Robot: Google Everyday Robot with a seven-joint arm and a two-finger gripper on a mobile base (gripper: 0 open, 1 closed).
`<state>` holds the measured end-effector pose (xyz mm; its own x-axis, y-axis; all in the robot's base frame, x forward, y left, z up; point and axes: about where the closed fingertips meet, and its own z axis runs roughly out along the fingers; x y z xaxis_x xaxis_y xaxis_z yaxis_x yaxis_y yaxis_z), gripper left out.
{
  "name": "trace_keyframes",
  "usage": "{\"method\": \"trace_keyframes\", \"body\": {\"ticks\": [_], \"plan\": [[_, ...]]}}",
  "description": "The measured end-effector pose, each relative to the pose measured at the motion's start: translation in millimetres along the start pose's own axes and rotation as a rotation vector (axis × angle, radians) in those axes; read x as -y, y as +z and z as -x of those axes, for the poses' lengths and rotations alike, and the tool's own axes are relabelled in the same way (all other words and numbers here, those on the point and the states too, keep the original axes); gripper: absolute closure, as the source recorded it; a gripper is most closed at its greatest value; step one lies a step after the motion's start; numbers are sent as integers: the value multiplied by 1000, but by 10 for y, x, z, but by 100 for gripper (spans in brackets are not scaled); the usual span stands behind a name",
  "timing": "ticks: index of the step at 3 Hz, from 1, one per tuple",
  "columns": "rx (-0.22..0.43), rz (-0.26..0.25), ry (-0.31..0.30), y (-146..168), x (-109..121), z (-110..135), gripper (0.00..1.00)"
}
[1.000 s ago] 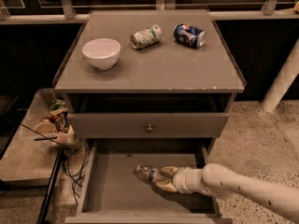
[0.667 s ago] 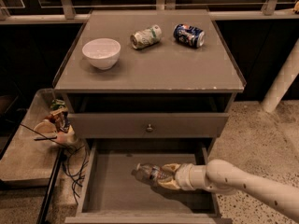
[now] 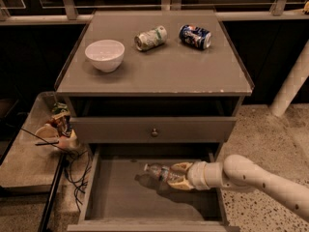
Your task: Pick water bottle from middle drawer and place on counter
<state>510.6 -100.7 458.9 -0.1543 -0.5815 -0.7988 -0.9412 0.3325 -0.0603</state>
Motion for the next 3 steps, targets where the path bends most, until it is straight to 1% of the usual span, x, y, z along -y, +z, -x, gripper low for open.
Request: {"method": "trace_keyframes", "body": {"ticks": [1, 2, 3], "plan": [[3, 19, 4, -331, 188, 215, 100], [3, 19, 4, -331, 188, 215, 100], [-26, -12, 51, -209, 217, 162, 100]]}}
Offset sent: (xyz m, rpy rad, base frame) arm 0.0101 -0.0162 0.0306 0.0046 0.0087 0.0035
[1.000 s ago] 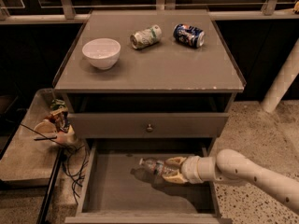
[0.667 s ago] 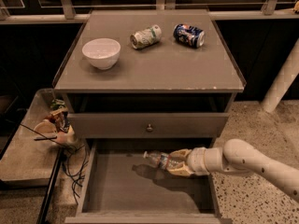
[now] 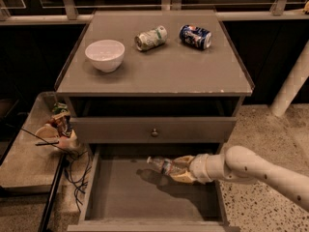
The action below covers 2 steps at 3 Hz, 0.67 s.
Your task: Pick water bottle from middle drawer and place on counter
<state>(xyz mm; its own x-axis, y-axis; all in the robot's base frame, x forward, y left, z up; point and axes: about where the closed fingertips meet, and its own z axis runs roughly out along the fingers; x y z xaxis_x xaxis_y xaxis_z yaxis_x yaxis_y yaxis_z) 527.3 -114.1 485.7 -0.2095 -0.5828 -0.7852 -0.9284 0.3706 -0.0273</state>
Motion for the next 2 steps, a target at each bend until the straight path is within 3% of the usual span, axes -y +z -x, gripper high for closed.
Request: {"method": "trace_keyframes", "body": {"ticks": [1, 2], "plan": [[-4, -99, 1, -188, -58, 148, 100], [34, -181, -70, -687, -328, 447, 100]]}}
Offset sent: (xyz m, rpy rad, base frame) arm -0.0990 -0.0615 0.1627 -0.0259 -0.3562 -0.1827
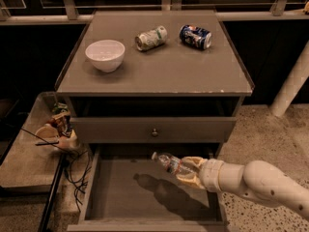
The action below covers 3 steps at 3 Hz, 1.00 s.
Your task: Pick water bottle from middle drawer and place on counter
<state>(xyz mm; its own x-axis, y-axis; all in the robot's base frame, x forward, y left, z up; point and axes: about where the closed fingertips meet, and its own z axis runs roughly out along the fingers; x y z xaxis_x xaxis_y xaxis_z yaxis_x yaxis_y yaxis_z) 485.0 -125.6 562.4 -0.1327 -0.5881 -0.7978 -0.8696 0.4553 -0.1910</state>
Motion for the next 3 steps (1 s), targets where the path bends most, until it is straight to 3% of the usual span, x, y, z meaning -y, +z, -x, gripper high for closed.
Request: {"method": "trace_keyframes", "body": {"ticks": [1, 2, 3], "plan": [[51, -57, -85, -513, -119, 347, 100], [97, -83, -133, -1097, -6, 654, 100], [147, -72, -124, -1594, 395, 1037, 100]]}}
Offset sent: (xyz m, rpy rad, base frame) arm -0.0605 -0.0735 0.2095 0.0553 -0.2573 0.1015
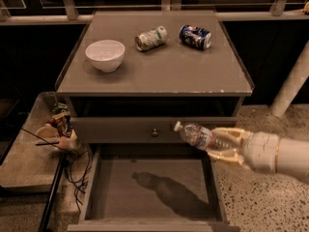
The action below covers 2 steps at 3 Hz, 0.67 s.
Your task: Pick water bottle from middle drawer and place on counter
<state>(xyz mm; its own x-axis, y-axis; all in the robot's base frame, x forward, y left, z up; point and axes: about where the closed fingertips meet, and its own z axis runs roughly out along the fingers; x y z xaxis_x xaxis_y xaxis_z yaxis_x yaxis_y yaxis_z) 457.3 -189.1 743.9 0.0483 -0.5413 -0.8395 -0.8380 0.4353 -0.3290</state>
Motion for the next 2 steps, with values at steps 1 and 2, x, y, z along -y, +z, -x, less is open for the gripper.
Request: {"method": "trace_keyframes", "body": {"ticks": [1, 2], "plan": [[33, 15, -30, -151, 195, 212, 100], [33, 15, -31, -153, 194, 212, 100]]}}
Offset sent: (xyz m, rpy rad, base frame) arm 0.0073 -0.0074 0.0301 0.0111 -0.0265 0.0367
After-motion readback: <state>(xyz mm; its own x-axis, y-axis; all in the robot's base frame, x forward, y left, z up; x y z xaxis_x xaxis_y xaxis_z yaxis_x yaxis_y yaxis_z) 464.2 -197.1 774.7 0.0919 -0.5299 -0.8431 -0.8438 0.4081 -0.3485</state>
